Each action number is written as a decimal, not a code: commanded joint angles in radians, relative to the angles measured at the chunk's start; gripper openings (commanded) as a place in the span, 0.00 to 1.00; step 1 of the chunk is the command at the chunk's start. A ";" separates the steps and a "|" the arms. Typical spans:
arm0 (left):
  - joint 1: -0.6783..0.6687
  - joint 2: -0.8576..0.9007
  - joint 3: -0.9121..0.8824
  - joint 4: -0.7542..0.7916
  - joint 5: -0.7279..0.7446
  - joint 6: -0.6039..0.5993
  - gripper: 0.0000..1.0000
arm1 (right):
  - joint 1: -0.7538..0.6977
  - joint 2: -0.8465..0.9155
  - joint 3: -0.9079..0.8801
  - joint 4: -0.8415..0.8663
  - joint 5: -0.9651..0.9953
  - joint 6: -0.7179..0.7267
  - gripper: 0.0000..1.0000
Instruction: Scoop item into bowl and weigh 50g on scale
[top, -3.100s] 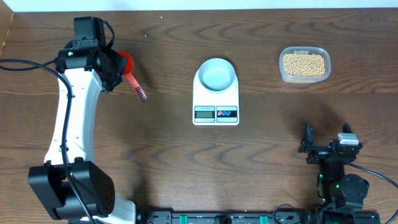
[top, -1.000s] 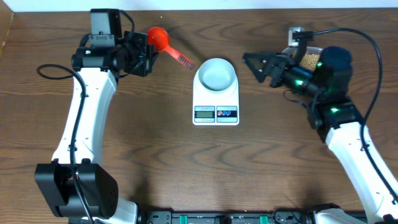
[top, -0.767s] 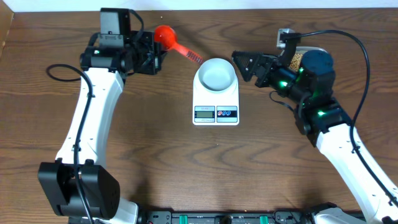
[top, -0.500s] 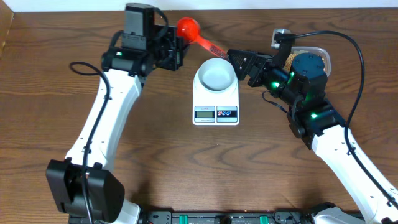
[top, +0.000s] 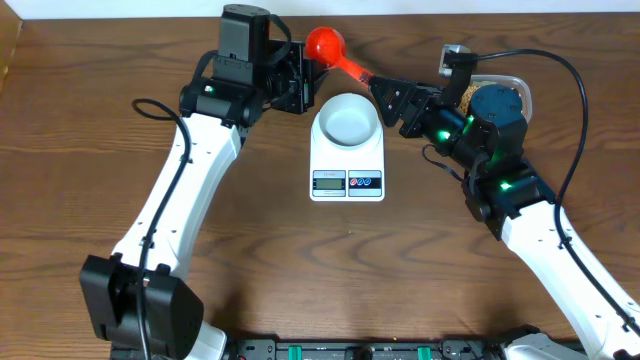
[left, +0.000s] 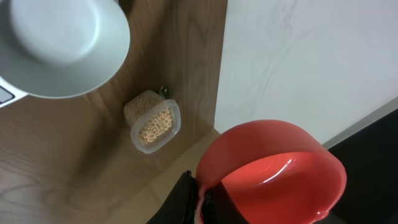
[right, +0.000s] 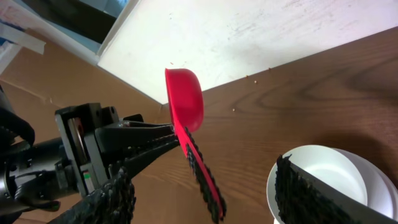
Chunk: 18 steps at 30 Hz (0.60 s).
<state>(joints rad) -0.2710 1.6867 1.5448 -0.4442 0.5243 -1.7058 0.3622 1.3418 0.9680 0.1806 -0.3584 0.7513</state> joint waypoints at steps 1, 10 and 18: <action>-0.017 -0.017 0.006 0.006 0.026 -0.010 0.07 | 0.006 0.003 0.019 0.003 0.008 0.000 0.72; -0.043 -0.017 0.006 0.005 0.026 -0.036 0.07 | 0.006 0.003 0.019 0.003 -0.010 0.000 0.57; -0.043 -0.017 0.006 0.005 0.026 -0.036 0.07 | 0.006 0.003 0.019 0.003 -0.032 -0.009 0.53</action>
<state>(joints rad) -0.3145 1.6867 1.5448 -0.4435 0.5419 -1.7317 0.3622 1.3418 0.9680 0.1810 -0.3706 0.7540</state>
